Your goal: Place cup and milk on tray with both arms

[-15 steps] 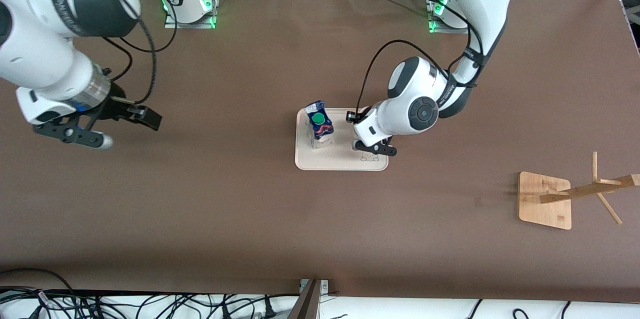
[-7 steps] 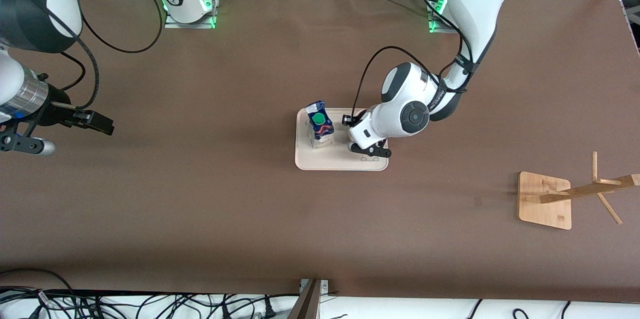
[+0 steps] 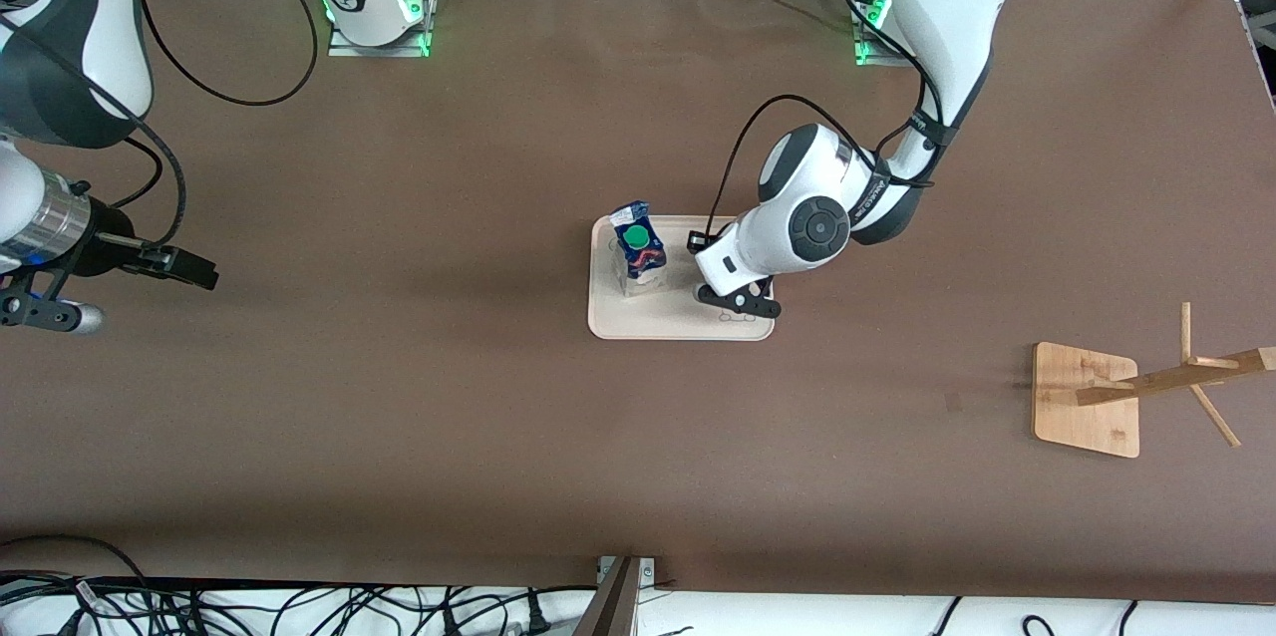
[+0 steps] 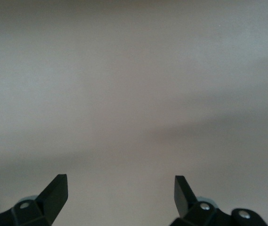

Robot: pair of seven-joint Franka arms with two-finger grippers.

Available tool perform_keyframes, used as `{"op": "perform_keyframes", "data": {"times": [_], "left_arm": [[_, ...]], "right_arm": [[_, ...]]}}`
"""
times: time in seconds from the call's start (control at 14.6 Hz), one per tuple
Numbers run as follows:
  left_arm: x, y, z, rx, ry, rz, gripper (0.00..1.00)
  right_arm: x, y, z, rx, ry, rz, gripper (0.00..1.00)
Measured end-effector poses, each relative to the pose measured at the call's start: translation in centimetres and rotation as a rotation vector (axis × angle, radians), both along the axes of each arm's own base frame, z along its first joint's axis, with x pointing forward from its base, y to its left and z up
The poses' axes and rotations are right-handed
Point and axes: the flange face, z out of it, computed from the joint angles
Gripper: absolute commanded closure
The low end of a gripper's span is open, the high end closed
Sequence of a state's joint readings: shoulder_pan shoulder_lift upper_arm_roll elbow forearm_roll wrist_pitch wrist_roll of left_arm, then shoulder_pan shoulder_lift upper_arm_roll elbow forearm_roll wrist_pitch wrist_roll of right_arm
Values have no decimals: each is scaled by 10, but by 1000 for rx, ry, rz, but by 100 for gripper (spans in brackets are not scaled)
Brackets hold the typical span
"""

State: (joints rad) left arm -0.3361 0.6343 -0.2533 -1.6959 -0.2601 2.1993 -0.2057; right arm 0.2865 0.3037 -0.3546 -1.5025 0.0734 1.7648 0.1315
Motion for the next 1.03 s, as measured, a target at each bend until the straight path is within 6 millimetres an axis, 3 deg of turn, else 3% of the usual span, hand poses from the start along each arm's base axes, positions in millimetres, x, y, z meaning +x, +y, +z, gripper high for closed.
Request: {"op": "perform_keyframes", "data": {"times": [0.21,0.55,1.03], "left_arm": [[-2,-3,1,-17,-22,-84,100],[-6,-8,2,-6,-45,-158,100],[-7,-5,1,36,-33,-219,100]], "right_arm": [[-1,6,14,12,-32,13,0],[-17,4,65,-12,-112,34,0],[-18,22,74,-48,-102,100,0]]}}
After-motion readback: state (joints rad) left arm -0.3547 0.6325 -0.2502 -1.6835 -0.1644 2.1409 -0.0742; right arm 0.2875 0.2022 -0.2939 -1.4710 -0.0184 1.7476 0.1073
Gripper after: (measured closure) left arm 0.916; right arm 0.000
